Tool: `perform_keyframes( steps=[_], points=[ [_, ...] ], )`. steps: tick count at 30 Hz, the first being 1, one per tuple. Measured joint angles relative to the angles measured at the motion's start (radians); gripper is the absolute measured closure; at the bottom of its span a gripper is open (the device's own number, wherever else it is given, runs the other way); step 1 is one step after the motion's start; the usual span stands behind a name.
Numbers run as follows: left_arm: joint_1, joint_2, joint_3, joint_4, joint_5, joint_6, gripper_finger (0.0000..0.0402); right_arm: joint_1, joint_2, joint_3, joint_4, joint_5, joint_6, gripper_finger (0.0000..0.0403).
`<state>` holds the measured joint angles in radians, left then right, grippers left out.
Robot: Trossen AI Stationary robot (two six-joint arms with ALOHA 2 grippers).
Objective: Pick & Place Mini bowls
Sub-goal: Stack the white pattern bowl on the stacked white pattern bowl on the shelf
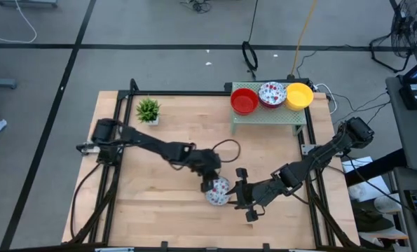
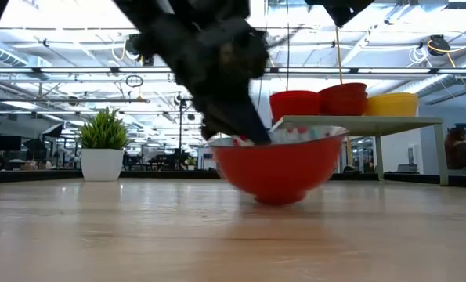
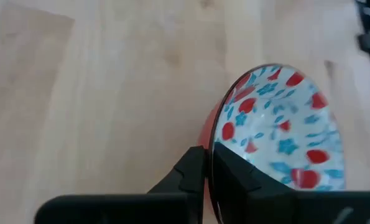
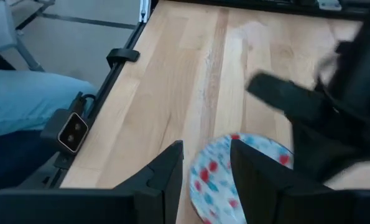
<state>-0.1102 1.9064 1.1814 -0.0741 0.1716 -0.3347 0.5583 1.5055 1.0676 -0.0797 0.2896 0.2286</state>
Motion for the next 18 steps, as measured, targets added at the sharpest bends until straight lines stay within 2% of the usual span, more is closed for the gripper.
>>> perform_keyframes(
  steps=[7,14,18],
  points=[
    [0.043,0.09,0.147,-0.133,0.02,0.02,0.0393,0.0,0.0,0.0,-0.007,-0.002,0.025,0.0282],
    [0.058,0.102,0.17,-0.142,0.014,0.02,0.0363,0.001,0.0,0.0,-0.007,-0.002,0.018,0.0282],
    [0.058,0.102,0.171,-0.142,0.013,0.019,0.0367,0.001,0.0,0.0,-0.007,-0.002,0.018,0.0282]
  ],
)
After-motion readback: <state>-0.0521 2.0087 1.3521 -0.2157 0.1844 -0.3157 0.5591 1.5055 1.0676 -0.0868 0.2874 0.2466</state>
